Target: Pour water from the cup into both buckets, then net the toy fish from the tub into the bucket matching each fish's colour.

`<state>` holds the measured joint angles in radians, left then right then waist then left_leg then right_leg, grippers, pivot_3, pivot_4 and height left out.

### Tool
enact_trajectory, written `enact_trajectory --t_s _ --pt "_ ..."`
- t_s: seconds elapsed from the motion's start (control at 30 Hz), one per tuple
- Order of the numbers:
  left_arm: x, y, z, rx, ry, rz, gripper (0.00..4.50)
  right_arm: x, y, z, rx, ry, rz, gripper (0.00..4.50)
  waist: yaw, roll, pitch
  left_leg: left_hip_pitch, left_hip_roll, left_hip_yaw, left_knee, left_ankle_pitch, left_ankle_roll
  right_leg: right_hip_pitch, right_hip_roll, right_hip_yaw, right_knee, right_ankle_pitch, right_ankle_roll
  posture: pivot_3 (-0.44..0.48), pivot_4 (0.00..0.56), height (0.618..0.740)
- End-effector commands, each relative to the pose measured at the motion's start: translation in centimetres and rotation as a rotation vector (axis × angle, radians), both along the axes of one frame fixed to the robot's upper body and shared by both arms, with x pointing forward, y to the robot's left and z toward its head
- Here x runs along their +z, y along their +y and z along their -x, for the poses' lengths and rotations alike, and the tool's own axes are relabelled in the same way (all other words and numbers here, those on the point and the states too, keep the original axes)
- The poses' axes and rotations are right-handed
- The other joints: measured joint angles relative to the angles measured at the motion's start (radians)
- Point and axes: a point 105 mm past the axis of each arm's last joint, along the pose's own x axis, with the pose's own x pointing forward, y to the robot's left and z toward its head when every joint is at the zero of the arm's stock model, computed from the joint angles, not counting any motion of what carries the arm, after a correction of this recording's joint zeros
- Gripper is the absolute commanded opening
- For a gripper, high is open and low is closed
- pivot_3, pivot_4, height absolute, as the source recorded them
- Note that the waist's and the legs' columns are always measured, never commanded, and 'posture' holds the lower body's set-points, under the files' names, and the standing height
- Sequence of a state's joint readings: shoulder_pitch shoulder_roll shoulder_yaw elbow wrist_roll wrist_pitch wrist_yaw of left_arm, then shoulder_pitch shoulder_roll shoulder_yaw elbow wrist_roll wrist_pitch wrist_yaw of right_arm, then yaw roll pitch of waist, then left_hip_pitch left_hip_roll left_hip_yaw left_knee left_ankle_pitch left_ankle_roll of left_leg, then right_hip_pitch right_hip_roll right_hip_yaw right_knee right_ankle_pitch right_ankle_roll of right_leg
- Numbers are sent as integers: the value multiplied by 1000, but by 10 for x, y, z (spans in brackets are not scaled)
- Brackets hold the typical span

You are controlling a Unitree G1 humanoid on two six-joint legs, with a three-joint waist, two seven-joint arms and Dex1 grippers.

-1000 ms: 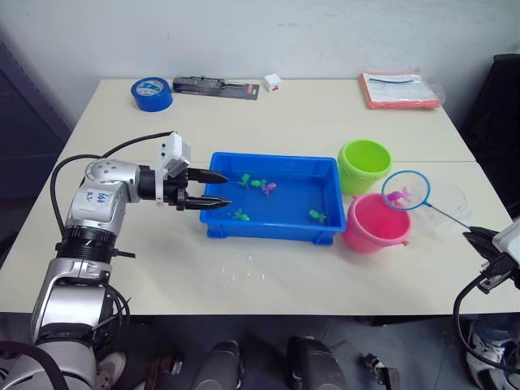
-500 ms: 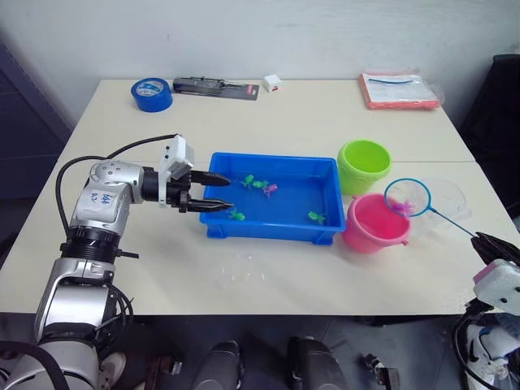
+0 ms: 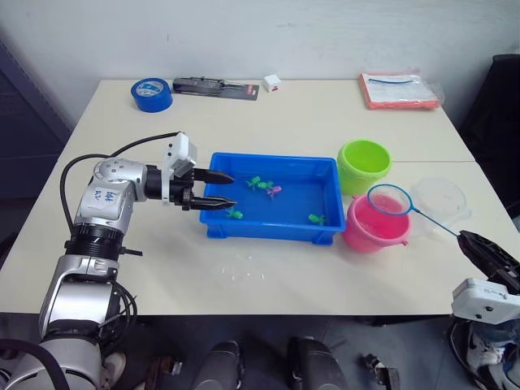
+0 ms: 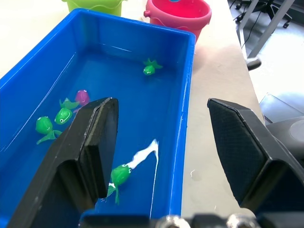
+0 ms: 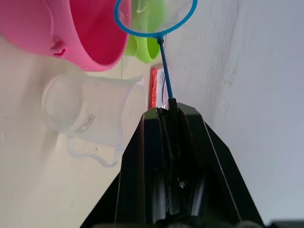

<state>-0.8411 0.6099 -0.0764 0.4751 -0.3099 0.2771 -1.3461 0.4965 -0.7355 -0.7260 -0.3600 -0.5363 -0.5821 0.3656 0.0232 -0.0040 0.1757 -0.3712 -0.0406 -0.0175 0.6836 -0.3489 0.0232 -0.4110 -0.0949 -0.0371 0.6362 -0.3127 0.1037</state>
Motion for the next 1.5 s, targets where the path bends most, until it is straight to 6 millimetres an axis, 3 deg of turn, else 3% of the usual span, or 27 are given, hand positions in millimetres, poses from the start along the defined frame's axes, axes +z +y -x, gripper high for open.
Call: enact_trajectory --t_s 0.03,0.13,0.3,0.37,0.5,0.7,0.93,1.27,1.5 --pt "10 4 1 5 -38 2 3263 27 9 -10 29 -67 -80 798 -1 0 0 0 0 0 0 0 0 0 0 0 0 0 0 0 150 737" --pt "12 12 -1 36 -41 4 3263 54 30 -28 91 -62 -233 798 -12 0 0 1 0 1 1 0 0 0 0 0 0 0 0 0 150 737" --pt "13 22 -2 85 -47 2 3263 78 64 -51 192 79 -494 798 -18 1 0 1 3 -1 0 0 -1 0 -1 -2 0 0 0 0 150 737" --pt "14 25 -1 99 -49 2 3263 73 72 -57 175 202 -589 798 -16 1 0 0 3 -1 1 0 -1 1 -2 -2 0 0 0 0 150 737" --pt "14 36 2 145 -54 -6 3263 48 99 -65 153 616 -773 798 -10 0 0 0 2 -2 2 0 -1 1 -4 -2 0 0 0 0 150 737" --pt "16 47 9 195 -58 -12 3263 36 120 -84 71 943 -944 798 -2 0 0 -2 2 -4 2 0 -1 0 -6 -3 -1 0 0 0 150 737" --pt "14 56 19 242 -54 -14 3263 28 136 -87 -37 1171 -980 798 -3 0 0 -4 1 -4 2 0 -1 -2 -7 -3 -1 0 0 0 150 737" --pt "12 56 24 262 -48 -7 3263 28 140 -101 -220 1246 -992 798 -3 0 0 -5 0 -5 1 0 -1 -3 -8 -4 -1 0 0 0 150 737" --pt "10 56 27 272 -46 2 3263 18 140 -110 -338 1259 -971 798 -6 0 0 -5 0 -4 1 0 -1 -4 -8 -4 0 0 0 0 150 737"
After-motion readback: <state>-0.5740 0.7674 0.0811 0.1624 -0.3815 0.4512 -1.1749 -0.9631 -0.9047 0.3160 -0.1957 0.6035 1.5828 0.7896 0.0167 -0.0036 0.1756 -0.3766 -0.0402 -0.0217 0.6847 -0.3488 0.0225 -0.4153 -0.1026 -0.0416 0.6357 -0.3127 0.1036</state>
